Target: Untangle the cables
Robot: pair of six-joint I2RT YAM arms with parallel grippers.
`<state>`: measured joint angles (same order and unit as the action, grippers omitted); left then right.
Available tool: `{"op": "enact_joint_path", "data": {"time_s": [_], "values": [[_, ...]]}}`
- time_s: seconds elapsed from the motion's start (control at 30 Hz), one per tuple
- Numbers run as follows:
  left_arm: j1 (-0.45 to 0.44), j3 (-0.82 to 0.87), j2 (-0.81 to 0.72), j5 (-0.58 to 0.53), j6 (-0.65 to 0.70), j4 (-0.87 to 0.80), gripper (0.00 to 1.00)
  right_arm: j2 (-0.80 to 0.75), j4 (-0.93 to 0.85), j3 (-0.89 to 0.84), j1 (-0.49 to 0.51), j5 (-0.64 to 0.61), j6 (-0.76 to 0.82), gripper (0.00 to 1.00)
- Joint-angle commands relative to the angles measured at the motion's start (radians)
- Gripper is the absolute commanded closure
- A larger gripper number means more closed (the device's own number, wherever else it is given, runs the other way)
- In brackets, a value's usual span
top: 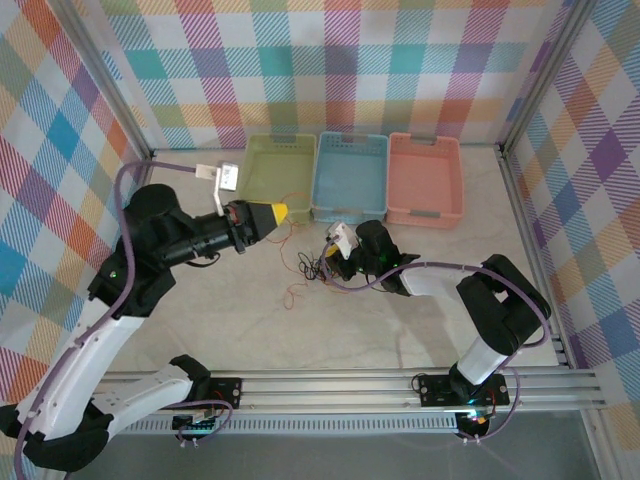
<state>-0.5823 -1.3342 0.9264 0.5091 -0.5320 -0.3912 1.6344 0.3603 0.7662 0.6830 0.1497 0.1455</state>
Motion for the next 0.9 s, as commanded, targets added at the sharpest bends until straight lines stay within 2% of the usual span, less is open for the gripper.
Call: {"op": "enact_joint_path", "data": {"time_s": [0.0,0.3,0.53,0.67,0.87], "values": [[-0.011,-0.048,-0.015,-0.027,-0.016,-0.008,1.00,0.013,-0.024,0.028,0.001,-0.013,0.005,0.83],[-0.011,-0.082,-0.005,-0.132,0.022,-0.055,1.00,-0.005,0.001,0.010,0.001,-0.032,-0.001,0.83],[-0.002,-0.223,0.088,-0.312,0.079,-0.151,1.00,-0.009,-0.005,0.011,0.001,-0.051,-0.004,0.81],[0.007,-0.339,0.164,-0.388,0.104,-0.179,1.00,-0.012,-0.003,0.006,0.000,-0.062,-0.006,0.81],[0.047,-0.608,0.333,-0.476,0.169,-0.245,1.00,-0.015,-0.003,0.005,0.000,-0.064,-0.007,0.81]]}}
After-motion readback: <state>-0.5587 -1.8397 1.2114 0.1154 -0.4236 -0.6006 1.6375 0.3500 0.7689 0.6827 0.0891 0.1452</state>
